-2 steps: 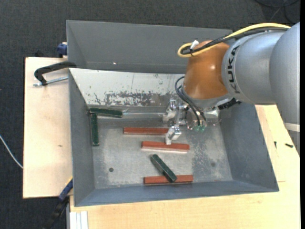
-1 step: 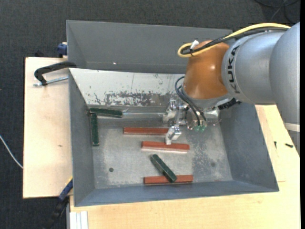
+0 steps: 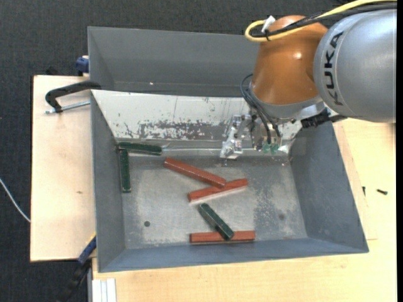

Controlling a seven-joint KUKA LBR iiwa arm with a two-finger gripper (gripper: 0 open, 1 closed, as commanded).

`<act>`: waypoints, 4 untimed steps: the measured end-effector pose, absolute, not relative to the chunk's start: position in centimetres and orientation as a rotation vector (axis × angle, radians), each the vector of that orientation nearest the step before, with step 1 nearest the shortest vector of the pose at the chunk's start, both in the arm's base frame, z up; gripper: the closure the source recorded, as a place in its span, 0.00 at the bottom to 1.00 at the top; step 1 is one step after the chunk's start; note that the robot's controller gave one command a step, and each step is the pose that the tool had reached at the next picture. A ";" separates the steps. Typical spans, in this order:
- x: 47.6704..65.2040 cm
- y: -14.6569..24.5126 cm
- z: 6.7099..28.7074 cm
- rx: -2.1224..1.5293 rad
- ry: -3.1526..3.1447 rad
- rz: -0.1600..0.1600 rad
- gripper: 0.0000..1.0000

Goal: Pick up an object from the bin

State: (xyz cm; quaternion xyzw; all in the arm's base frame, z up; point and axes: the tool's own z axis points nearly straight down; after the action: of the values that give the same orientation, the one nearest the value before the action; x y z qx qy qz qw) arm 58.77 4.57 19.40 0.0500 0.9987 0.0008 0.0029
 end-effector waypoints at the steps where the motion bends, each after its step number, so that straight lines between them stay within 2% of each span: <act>1: 58.8 4.6 19.4 0.157 3.132 0.003 0.00; 2: 58.8 4.6 19.4 0.157 3.132 0.003 0.00; 3: 58.8 4.4 15.2 0.163 3.127 0.003 0.00; 4: 55.3 3.6 7.7 0.201 3.142 0.007 1.00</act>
Offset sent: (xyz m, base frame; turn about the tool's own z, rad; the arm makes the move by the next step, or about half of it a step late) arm 0.0000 0.0000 0.0000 0.0000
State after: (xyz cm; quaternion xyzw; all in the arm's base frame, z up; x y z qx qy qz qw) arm 55.25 3.60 7.71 0.0640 0.9979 0.0022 -0.0034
